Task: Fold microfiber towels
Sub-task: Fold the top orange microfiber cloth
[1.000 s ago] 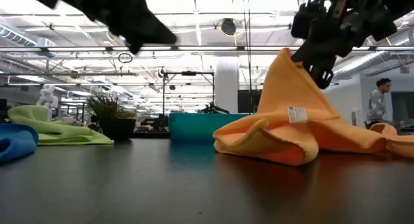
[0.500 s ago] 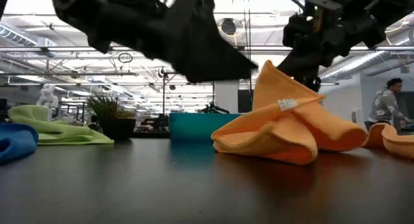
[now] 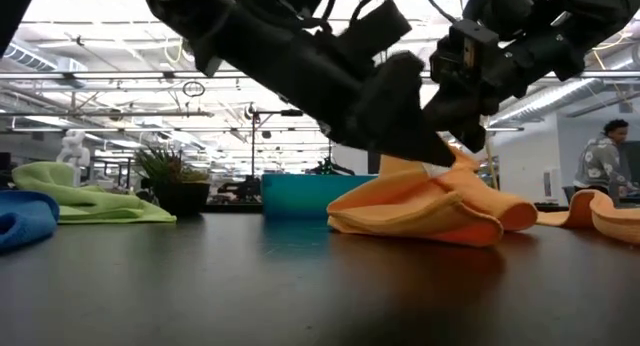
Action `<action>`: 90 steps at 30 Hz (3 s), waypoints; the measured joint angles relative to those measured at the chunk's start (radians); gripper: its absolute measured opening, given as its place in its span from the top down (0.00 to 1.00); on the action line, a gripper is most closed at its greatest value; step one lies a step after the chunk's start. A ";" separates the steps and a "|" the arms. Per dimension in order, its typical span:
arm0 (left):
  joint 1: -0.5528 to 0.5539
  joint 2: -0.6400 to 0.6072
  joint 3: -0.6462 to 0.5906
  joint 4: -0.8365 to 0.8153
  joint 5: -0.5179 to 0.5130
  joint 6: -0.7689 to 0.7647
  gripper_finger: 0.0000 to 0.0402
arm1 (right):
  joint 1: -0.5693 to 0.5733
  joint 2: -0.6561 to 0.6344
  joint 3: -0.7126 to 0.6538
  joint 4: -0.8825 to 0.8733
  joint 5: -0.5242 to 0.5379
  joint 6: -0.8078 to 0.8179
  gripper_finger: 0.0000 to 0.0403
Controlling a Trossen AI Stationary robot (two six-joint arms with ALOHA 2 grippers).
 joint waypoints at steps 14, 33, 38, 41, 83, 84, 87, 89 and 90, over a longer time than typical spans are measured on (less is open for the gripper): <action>0.013 0.023 0.008 -0.014 -0.088 0.014 0.50 | -0.010 0.004 0.000 0.014 0.019 -0.016 1.00; 0.042 0.012 0.007 -0.082 -0.001 0.051 0.98 | -0.010 0.004 0.000 -0.011 0.014 -0.087 1.00; 0.042 -0.058 0.006 -0.203 0.000 0.047 0.99 | -0.002 0.004 0.000 -0.013 -0.105 -0.187 0.96; 0.042 -0.119 0.006 -0.292 -0.012 0.030 0.99 | 0.015 -0.004 0.001 -0.018 -0.112 -0.230 0.90; 0.149 -0.266 0.006 -0.597 0.036 -0.059 0.98 | 0.548 0.286 0.002 -0.176 0.437 -0.423 0.65; 0.149 -0.266 0.006 -0.597 0.037 -0.060 0.97 | 0.548 0.289 0.002 -0.176 0.449 -0.426 0.66; 0.149 -0.266 0.006 -0.597 0.037 -0.059 0.98 | 0.548 0.287 0.002 -0.179 0.482 -0.429 0.71; 0.149 -0.266 0.006 -0.597 0.039 -0.059 0.99 | 0.546 0.269 -0.001 -0.187 0.496 -0.434 0.77; 0.149 -0.266 0.006 -0.598 0.048 -0.059 0.99 | 0.545 0.257 -0.002 -0.184 0.496 -0.434 0.80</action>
